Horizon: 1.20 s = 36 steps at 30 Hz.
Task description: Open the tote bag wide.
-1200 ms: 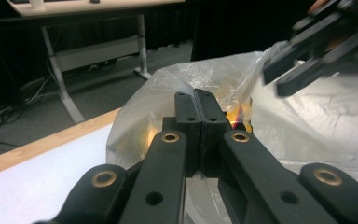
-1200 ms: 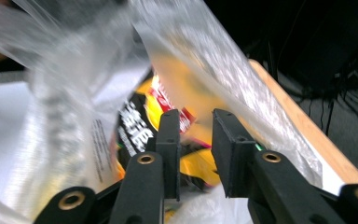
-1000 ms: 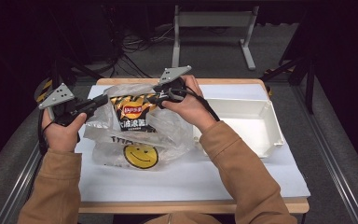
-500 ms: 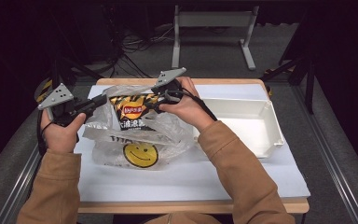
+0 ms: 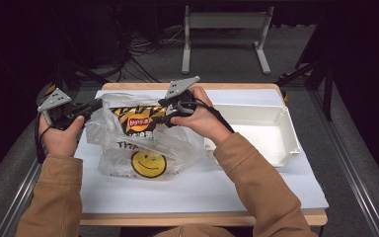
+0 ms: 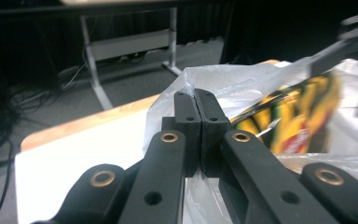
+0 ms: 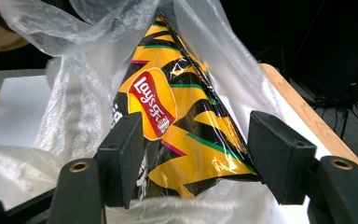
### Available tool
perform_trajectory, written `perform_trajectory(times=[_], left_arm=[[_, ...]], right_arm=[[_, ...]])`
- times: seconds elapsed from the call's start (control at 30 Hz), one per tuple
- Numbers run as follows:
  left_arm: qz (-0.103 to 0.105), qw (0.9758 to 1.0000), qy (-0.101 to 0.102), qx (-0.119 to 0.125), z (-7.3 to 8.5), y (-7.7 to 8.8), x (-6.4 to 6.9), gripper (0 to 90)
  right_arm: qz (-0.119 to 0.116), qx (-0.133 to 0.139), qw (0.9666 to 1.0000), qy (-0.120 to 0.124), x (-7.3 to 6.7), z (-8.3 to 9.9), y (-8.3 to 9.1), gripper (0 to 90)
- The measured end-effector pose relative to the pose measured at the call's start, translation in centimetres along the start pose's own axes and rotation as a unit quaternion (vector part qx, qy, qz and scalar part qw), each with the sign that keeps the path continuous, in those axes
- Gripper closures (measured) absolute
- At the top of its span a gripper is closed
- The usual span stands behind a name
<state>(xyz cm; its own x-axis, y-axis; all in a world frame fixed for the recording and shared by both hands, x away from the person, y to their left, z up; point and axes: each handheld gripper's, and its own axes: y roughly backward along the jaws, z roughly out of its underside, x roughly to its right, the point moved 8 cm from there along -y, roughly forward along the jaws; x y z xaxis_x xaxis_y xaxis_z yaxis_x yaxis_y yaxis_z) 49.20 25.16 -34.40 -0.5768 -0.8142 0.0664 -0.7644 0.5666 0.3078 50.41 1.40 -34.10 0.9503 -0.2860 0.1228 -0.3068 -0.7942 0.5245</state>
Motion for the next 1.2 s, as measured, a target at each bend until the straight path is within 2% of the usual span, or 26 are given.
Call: perform_trajectory(times=[0.07, 0.1, 0.17, 0.2, 0.23, 0.27, 0.3, 0.43, 0.57, 0.73, 0.83, 0.87, 0.9, 0.93, 0.97, 1.0, 1.1, 1.17, 1.2], left_arm=[[-0.004, 0.9999, 0.008, -0.014, 1.1, -0.2, -0.7, 88.7], [-0.004, 0.9999, 0.008, -0.014, 1.1, -0.2, -0.7, 88.7], [-0.002, 0.9991, 0.012, -0.042, 2.6, -0.5, -0.9, 88.8], [-0.002, 0.9991, 0.012, -0.042, 2.6, -0.5, -0.9, 88.8], [-0.001, 0.9989, 0.012, -0.045, 3.3, -0.6, -0.9, 88.8], [0.003, 0.9981, 0.013, -0.06, 4.3, -0.7, -0.8, 89.0], [0.003, 0.9981, 0.013, -0.06, 4.3, -0.7, -0.8, 89.0], [0.013, 0.997, 0.021, -0.073, 6.7, -1.0, -0.2, 89.1], [0.021, 0.9952, 0.017, -0.094, 9.0, -1.1, 0.5, 89.0], [0.042, 0.9906, 0.019, -0.129, 11.6, -1.4, 1.4, 88.9], [0.043, 0.9896, 0.018, -0.136, 12.1, -1.3, 1.5, 88.9], [0.046, 0.9882, 0.016, -0.145, 12.6, -1.2, 1.6, 88.9], [0.048, 0.9878, 0.014, -0.147, 12.8, -1.2, 1.7, 88.9], [0.048, 0.9878, 0.014, -0.147, 12.8, -1.2, 1.7, 88.9], [0.05, 0.9871, 0.014, -0.151, 13.1, -1.3, 1.8, 88.9], [0.051, 0.9871, 0.015, -0.151, 13.1, -1.3, 1.8, 88.9], [0.052, 0.9869, 0.019, -0.151, 13.2, -1.2, 1.8, 88.9], [0.053, 0.9867, 0.016, -0.153, 13.2, -1.2, 1.7, 88.8], [0.053, 0.9867, 0.017, -0.153, 13.3, -1.2, 1.7, 88.8]], right_arm=[[-0.004, 0.001, 1.0, -0.001, -0.2, 0.1, 0.1, 37.4], [-0.005, 0.002, 1.0, -0.001, -0.3, 0.1, 0.2, 37.4], [-0.01, 0.006, 0.9999, -0.002, -0.6, 0.1, 0.3, 37.0], [-0.01, 0.006, 0.9999, -0.002, -0.6, 0.1, 0.3, 37.0], [-0.013, 0.009, 0.9999, -0.003, -0.8, 0.1, 0.3, 36.6], [-0.015, 0.012, 0.9998, -0.001, -1.1, 0.0, 0.4, 36.1], [-0.015, 0.012, 0.9998, -0.001, -1.1, 0.0, 0.4, 36.1], [-0.015, 0.018, 0.9997, -0.001, -1.4, -0.2, 0.5, 35.4], [-0.01, 0.031, 0.9994, -0.008, -1.3, -0.3, 0.6, 34.0], [-0.001, 0.055, 0.9983, -0.019, -1.0, -0.8, 1.2, 32.8], [0.006, 0.072, 0.997, -0.025, -0.9, -1.3, 1.6, 31.5], [0.012, 0.081, 0.9962, -0.028, -0.8, -1.5, 1.9, 31.1], [0.02, 0.093, 0.995, -0.029, -0.6, -1.7, 2.1, 30.9], [0.02, 0.093, 0.995, -0.029, -0.6, -1.7, 2.1, 30.9], [0.03, 0.115, 0.9923, -0.033, -0.4, -2.1, 2.8, 30.9], [0.035, 0.125, 0.9909, -0.036, -0.2, -2.2, 3.2, 30.9], [0.041, 0.138, 0.9886, -0.043, 0.2, -2.3, 4.2, 31.5], [0.042, 0.138, 0.9886, -0.043, 0.2, -2.2, 4.4, 31.8], [0.042, 0.127, 0.9898, -0.049, 0.1, -1.5, 4.8, 31.7]])
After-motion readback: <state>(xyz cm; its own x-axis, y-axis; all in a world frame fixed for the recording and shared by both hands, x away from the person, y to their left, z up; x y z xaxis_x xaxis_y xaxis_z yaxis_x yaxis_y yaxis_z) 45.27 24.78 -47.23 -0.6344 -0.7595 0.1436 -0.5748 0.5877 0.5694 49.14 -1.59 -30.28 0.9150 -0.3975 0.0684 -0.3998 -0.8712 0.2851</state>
